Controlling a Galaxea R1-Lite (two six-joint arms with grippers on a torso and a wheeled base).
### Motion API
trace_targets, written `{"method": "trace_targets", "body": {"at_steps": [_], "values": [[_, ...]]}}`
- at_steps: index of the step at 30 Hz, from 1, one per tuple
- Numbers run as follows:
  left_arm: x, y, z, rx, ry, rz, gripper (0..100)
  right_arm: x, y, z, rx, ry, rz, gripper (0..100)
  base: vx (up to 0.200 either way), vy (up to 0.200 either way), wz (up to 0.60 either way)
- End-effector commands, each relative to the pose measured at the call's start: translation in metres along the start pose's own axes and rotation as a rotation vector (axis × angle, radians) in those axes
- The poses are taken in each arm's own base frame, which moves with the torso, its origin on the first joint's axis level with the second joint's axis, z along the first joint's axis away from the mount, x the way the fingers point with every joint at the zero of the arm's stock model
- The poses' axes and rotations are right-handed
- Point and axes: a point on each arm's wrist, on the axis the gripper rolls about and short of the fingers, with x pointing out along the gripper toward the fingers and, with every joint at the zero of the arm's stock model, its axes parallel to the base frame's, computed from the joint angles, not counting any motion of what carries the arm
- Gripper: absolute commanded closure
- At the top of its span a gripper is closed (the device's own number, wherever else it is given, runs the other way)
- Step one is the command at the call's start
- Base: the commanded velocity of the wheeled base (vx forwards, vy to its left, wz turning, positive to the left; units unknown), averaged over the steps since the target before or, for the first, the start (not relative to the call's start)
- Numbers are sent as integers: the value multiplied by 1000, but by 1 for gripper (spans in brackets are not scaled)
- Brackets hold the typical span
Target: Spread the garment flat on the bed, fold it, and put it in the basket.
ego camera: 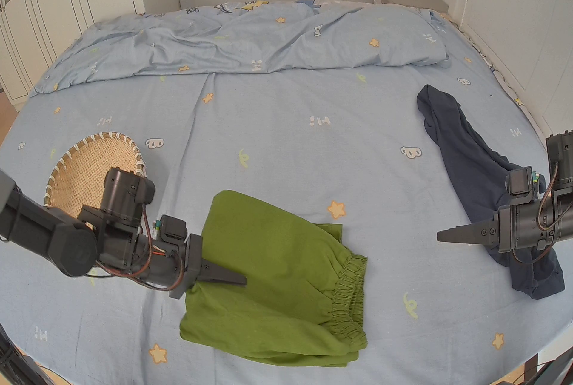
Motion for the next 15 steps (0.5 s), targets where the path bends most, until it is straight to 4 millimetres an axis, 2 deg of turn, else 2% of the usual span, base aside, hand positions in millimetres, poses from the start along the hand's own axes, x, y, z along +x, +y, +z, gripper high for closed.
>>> {"method": "trace_targets", "body": {"at_steps": [1, 11, 15], "values": [[-44, -36, 20, 68, -119, -21, 100, -1, 0, 0, 0, -2, -1, 0, 0, 0, 0], [-48, -34, 22, 84, -99, 10, 100, -1, 0, 1, 0, -4, -2, 0, 0, 0, 0], [-46, -35, 21, 83, -92, 10, 100, -1, -1, 1, 1, -5, -4, 0, 0, 200, 0]]}}
